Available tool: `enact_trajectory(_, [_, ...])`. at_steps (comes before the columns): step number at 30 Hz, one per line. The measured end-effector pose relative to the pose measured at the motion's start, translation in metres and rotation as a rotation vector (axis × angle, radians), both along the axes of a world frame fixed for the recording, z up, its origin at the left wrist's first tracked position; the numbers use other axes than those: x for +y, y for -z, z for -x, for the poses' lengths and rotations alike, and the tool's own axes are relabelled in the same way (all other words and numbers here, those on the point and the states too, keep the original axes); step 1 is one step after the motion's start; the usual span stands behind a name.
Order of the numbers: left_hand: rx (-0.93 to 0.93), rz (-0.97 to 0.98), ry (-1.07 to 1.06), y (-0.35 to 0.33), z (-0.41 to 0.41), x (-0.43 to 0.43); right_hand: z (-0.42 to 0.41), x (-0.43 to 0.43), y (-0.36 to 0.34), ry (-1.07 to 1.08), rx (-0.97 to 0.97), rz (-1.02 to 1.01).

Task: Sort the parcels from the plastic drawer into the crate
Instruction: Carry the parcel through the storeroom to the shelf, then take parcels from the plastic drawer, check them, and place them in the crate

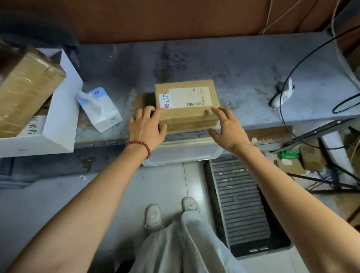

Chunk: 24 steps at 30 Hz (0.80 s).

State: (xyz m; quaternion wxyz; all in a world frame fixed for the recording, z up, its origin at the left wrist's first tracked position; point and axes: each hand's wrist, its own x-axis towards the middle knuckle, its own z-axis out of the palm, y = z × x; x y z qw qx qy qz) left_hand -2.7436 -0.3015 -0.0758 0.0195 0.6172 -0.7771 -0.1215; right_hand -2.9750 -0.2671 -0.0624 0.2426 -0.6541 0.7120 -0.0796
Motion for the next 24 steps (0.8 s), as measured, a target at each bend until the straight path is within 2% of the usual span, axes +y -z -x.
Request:
enact_trajectory(2, [0.052,-0.002,0.046,0.005,-0.009,0.014,-0.008,0.020,0.002,0.055,0.000,0.003])
enact_trajectory(6, [-0.024,-0.183,0.231,0.016,-0.020,0.034,-0.020,0.043,0.013,0.020,0.089,-0.174])
enact_trajectory(11, [-0.026,-0.274,0.243,0.011,-0.008,0.020,-0.021,0.028,0.010,-0.018,0.125,-0.240])
enact_trajectory(16, [-0.055,-0.327,0.138,0.008,0.005,0.003,-0.009,-0.007,0.015,-0.096,0.104,-0.247])
enact_trajectory(24, [-0.012,-0.190,-0.102,0.036,0.019,0.049,0.015,0.001,0.046,-0.194,-0.028,-0.115])
